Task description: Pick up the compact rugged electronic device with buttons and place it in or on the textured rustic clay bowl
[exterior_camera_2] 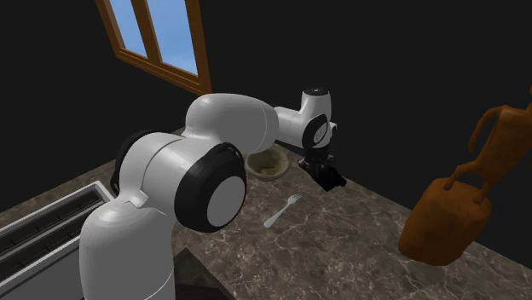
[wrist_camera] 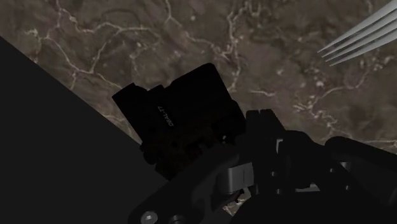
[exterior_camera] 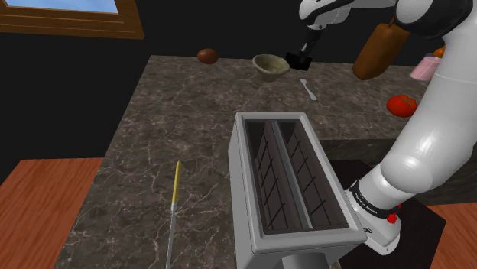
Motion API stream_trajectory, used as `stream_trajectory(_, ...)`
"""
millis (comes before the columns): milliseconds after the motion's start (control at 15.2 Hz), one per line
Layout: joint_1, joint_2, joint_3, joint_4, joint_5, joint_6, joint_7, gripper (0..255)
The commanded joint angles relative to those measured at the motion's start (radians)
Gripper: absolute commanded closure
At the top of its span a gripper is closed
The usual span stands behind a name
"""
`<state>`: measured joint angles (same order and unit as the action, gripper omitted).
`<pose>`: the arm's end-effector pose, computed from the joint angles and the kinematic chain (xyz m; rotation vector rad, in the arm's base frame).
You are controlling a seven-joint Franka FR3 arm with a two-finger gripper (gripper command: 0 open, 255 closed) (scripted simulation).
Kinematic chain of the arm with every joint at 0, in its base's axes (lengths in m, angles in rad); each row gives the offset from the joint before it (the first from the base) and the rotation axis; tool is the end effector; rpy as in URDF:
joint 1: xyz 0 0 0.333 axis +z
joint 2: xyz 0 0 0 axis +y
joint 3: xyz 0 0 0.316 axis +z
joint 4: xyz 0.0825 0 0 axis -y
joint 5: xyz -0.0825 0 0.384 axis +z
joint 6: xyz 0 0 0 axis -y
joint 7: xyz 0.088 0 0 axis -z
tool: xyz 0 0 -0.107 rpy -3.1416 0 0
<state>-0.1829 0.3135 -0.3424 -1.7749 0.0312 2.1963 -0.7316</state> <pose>0.5700 -0.3090 0.4036 2.9876 0.3173 0.0864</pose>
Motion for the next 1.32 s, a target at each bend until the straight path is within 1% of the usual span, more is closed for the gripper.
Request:
stream_trajectory(0, 0.000, 0.000, 0.000, 0.000, 0.000, 0.000, 0.000, 255)
stream_trajectory(198, 0.000, 0.000, 0.000, 0.000, 0.000, 0.000, 0.000, 255)
stream_trajectory(264, 0.000, 0.000, 0.000, 0.000, 0.000, 0.000, 0.000, 0)
stream_trajectory(528, -0.022, 0.060, -0.024, 0.190, 0.135, -0.131, 0.275, 0)
stream_trajectory(990, -0.027, 0.102, -0.016, 0.156, 0.154, -0.058, 0.263, 0)
stream_trajectory(1254, -0.028, 0.106, -0.015, 0.153, 0.156, -0.052, 0.262, 0)
